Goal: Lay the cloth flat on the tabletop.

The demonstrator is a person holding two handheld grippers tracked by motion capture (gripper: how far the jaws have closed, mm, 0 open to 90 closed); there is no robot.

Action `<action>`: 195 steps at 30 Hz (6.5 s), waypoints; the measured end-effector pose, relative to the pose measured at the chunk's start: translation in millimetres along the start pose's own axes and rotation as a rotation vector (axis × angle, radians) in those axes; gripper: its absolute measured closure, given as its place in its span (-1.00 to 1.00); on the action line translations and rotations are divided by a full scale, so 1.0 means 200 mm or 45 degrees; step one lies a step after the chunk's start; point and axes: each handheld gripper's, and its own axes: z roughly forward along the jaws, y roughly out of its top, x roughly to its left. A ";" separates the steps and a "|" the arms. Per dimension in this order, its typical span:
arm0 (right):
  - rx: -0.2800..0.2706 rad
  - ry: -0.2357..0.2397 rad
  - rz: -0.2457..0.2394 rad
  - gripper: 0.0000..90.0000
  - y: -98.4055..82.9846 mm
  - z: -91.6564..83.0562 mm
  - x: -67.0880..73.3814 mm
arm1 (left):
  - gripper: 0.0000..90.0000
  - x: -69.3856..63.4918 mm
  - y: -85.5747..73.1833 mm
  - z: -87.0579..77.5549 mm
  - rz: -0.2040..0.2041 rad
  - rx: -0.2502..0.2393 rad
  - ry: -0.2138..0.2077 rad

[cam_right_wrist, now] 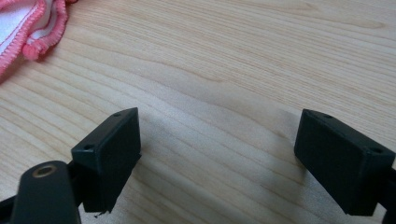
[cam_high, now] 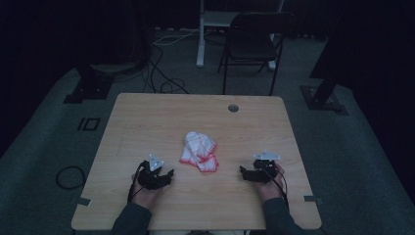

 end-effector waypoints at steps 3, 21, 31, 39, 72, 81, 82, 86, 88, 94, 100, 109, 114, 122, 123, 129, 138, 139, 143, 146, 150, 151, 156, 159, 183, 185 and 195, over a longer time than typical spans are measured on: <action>0.000 0.001 0.000 -0.65 0.00 0.00 0.00 | -0.06 0.00 0.00 0.00 0.004 -0.002 -0.003; -0.002 0.012 -0.042 -0.16 0.03 -0.03 0.08 | 0.01 -0.01 0.00 0.00 0.015 -0.006 -0.019; -0.049 0.117 -0.087 0.26 0.08 -0.05 0.15 | 0.29 -0.05 0.02 0.01 0.039 -0.005 -0.067; -0.067 0.183 -0.115 0.41 0.12 -0.05 0.22 | 0.47 -0.10 0.07 0.00 0.083 -0.024 -0.110; -0.078 0.353 -0.235 0.41 0.31 0.09 0.53 | 0.70 -0.20 0.13 0.05 0.137 -0.038 -0.163; -0.062 0.316 -0.293 0.96 0.38 0.11 0.53 | 0.67 -0.24 0.14 0.05 0.174 -0.035 -0.186; -0.070 0.293 -0.301 0.98 0.40 0.10 0.51 | 0.66 -0.25 0.15 0.06 0.178 -0.040 -0.189; -0.079 0.256 -0.281 0.98 0.41 0.10 0.45 | 0.62 -0.29 0.17 0.06 0.209 -0.052 -0.204; -0.080 0.247 -0.271 0.98 0.42 0.10 0.43 | 0.61 -0.30 0.17 0.06 0.220 -0.052 -0.211; -0.074 0.199 -0.221 0.99 0.42 0.10 0.34 | 0.50 -0.38 0.21 0.08 0.273 -0.066 -0.245; -0.065 0.177 -0.193 0.99 0.41 0.10 0.29 | 0.26 -0.47 0.23 0.11 0.351 -0.079 -0.283; -0.061 0.164 -0.174 0.99 0.41 0.11 0.25 | 0.23 -0.52 0.24 0.20 0.412 -0.026 -0.228; -0.059 0.156 -0.168 0.99 0.40 0.11 0.24 | 0.48 -0.51 0.25 0.22 0.412 -0.002 -0.181; -0.060 0.136 -0.152 0.99 0.40 0.09 0.19 | 0.93 -0.46 0.27 0.17 0.353 -0.035 -0.199; -0.061 0.128 -0.150 0.99 0.39 0.09 0.18 | 0.93 -0.45 0.27 0.13 0.334 -0.063 -0.218; -0.066 0.110 -0.137 0.99 0.39 0.07 0.14 | 0.94 -0.37 0.28 0.03 0.246 -0.132 -0.260; -0.061 0.100 -0.134 0.99 0.41 0.07 0.12 | 0.94 -0.18 0.29 -0.04 0.125 -0.190 -0.212; -0.061 0.098 -0.135 0.99 0.42 0.08 0.12 | 0.94 -0.14 0.29 -0.05 0.077 -0.200 -0.199; -0.065 0.103 -0.139 0.99 0.43 0.09 0.14 | 0.94 -0.02 0.28 -0.05 -0.036 -0.206 -0.165; -0.063 0.107 -0.138 0.99 0.44 0.09 0.15 | 0.94 0.04 0.27 -0.05 -0.088 -0.198 -0.142; -0.059 0.107 -0.140 0.99 0.44 0.10 0.15 | 0.95 0.15 0.24 -0.02 -0.190 -0.155 -0.095; -0.057 0.108 -0.136 0.99 0.44 0.11 0.15 | 0.95 0.19 0.22 0.01 -0.223 -0.120 -0.080; -0.058 0.114 -0.138 0.99 0.44 0.11 0.15 | 0.95 0.24 0.20 0.05 -0.282 -0.067 -0.056; -0.058 0.121 -0.141 0.99 0.45 0.11 0.16 | 0.95 0.26 0.18 0.09 -0.326 -0.016 -0.046; 0.066 0.087 -0.028 0.67 0.54 0.30 0.11 | 0.69 0.39 0.19 0.10 -0.480 0.032 0.003; 0.069 0.087 -0.025 0.65 0.54 0.30 0.10 | 0.66 0.40 0.18 0.09 -0.500 0.015 0.006; 0.044 0.085 0.015 0.61 0.54 0.28 0.07 | 0.62 0.34 0.29 -0.02 -0.366 -0.122 -0.045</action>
